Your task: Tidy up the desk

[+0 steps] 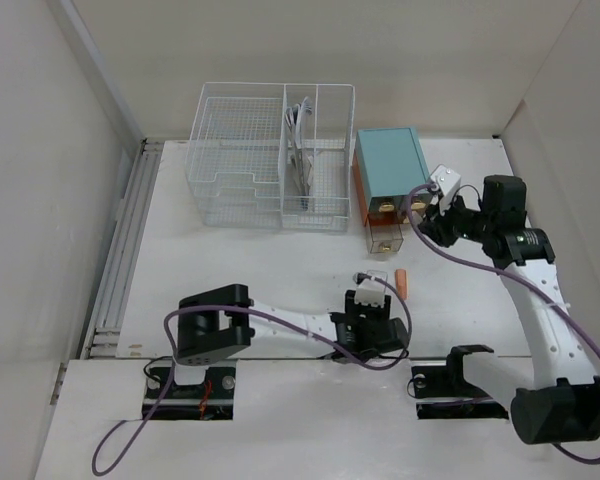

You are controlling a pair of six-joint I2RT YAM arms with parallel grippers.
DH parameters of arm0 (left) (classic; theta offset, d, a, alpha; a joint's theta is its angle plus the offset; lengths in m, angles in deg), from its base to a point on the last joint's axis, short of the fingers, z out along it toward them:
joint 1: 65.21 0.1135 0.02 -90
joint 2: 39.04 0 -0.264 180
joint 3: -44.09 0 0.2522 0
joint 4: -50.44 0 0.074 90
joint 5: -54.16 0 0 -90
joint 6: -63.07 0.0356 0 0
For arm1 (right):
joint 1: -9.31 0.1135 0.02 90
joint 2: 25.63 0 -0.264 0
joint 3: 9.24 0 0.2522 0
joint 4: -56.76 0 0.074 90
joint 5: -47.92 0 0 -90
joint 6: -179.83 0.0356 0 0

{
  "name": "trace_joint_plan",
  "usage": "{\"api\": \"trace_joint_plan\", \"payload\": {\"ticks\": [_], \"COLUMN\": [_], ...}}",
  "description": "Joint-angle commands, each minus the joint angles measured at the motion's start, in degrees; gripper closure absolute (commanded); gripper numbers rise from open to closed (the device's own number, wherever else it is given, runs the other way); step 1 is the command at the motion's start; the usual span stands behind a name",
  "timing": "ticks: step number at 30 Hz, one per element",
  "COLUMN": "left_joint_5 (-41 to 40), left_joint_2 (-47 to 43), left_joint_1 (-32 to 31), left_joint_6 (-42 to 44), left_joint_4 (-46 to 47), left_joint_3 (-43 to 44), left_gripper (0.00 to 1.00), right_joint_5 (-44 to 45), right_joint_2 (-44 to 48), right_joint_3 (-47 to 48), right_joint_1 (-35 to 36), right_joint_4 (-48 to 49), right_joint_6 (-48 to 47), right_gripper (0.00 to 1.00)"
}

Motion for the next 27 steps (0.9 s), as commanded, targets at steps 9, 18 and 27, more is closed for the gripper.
{"api": "trace_joint_plan", "payload": {"ticks": [9,18,27], "left_joint_5": [6.48,7.71,8.86], "left_joint_2": [2.61,7.36,8.41], "left_joint_1": [2.72,3.25,3.78], "left_joint_6": [7.70,4.80,3.66], "left_joint_4": [-2.43,-8.51,-8.07], "left_joint_3": [6.74,9.30,8.68], "left_gripper": [0.54,0.54,0.59], "right_joint_5": [-6.69,-7.74,-7.75], "right_joint_2": [-4.77,-6.89,-9.35], "right_joint_3": [0.91,1.96,2.49], "right_joint_1": [-0.83,-1.36,-1.36], "right_joint_4": [-0.04,-1.27,-1.27], "right_joint_6": [3.79,3.26,2.73], "right_gripper": [1.00,1.00,1.00]}}
